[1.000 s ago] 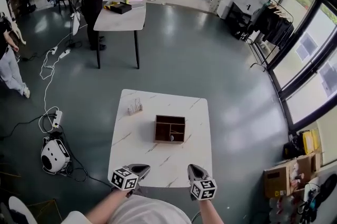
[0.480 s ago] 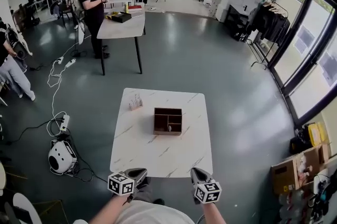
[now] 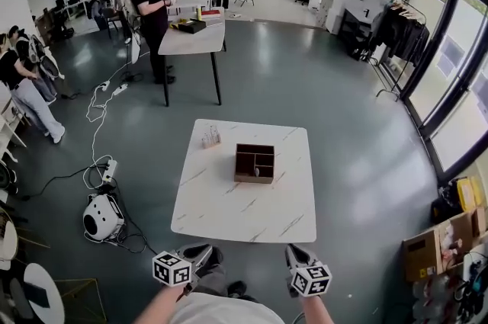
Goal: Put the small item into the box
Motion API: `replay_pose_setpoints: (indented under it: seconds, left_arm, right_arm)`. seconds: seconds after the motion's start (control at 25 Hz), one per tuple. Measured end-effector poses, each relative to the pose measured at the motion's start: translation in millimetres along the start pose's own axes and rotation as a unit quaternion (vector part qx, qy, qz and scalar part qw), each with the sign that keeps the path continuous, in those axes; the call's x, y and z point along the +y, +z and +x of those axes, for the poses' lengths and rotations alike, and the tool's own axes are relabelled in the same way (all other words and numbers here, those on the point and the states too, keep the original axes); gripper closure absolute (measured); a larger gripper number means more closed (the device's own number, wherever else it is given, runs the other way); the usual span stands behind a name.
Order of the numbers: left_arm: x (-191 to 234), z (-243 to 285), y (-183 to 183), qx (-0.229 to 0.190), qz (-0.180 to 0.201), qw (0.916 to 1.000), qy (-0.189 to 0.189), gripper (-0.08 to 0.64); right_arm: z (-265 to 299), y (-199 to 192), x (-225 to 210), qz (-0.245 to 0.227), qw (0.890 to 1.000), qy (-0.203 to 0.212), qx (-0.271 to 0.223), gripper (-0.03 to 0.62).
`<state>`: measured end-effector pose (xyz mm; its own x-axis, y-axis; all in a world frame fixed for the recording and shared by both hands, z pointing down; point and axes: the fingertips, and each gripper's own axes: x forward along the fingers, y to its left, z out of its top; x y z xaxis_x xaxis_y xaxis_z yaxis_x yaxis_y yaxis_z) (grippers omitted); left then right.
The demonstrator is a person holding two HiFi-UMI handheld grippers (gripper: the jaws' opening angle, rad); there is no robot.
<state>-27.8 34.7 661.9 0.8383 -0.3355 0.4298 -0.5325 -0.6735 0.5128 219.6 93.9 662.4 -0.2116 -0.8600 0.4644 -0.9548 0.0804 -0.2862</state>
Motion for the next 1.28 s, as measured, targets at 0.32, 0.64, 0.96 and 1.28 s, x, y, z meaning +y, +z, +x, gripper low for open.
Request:
replay_pose_setpoints:
  seconds: [0.32,0.64,0.96,1.28]
  left_arm:
    - [6,-28,-9,0.005,0.005,1.0,-0.001,0.546]
    - [19,-35,15,0.01,0.029,0.9993,-0.019,0.546]
    - [39,-44,25,0.009,0.032,0.9991,-0.025,0.546]
    - [47,-47,26,0.009,0.031,0.999,-0.03,0.546]
  right_arm:
    - [1,17,29,-0.009,0.999,0.028,-0.024,0.56]
    - [6,40,46,-0.034,0.999,0.0,-0.04,0.566]
    - [11,61,67,-0.032,0.997,0.006,-0.069,0.568]
    - [13,51,66,-0.02,0.998,-0.011,-0.059,0.566]
